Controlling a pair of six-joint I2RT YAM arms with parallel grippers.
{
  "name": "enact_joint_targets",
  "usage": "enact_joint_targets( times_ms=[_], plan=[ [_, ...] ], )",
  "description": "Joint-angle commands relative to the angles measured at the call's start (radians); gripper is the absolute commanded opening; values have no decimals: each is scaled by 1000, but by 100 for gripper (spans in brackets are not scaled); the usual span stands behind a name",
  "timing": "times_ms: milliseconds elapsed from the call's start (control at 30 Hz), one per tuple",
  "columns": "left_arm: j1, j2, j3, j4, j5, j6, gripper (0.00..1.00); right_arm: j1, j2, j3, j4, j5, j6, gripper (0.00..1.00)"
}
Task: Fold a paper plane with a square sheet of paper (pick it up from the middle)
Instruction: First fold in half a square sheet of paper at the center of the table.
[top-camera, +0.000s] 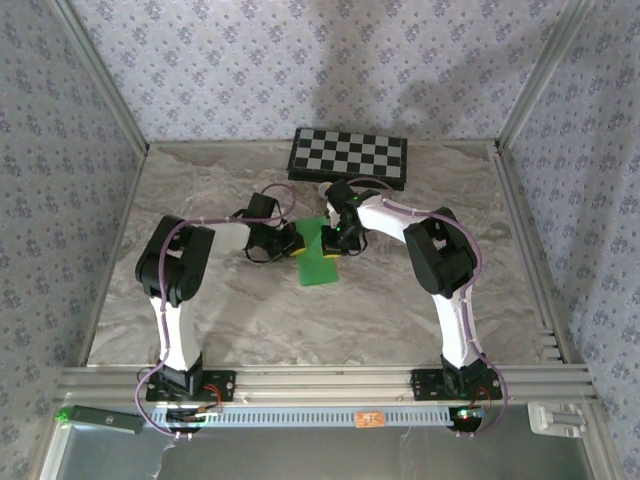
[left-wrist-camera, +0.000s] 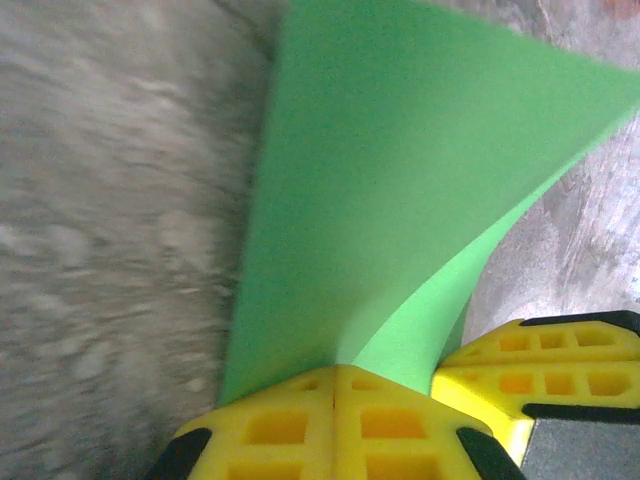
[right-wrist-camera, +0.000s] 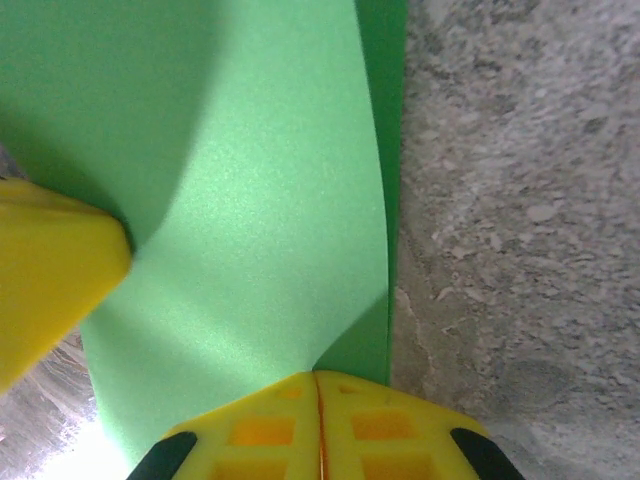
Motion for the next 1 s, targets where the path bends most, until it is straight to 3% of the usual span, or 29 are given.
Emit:
enact_joint_targets(
  times_ms=[0,133,300,600,733,967],
  plan=[
    [79,-36,-53,-55,-107,78,4,-2,209,-134,-172,286,-21,8],
    [77,-89,-35,-65,-66,125,5,-3,208,-131,-168,290,-21,8],
    [6,-143,-17,3,-14,106,5,-1,209,-129,-164,290,-18,8],
    [-35,8,90,42,5,54,5,-1,217,-138,-153,283,-17,8],
    [-16,65,127,0,-37,78,5,2,218,-140,-155,286,-18,8],
    [99,109,89,-46,-82,116,4,2,216,-143,-165,327,-21,8]
  ],
)
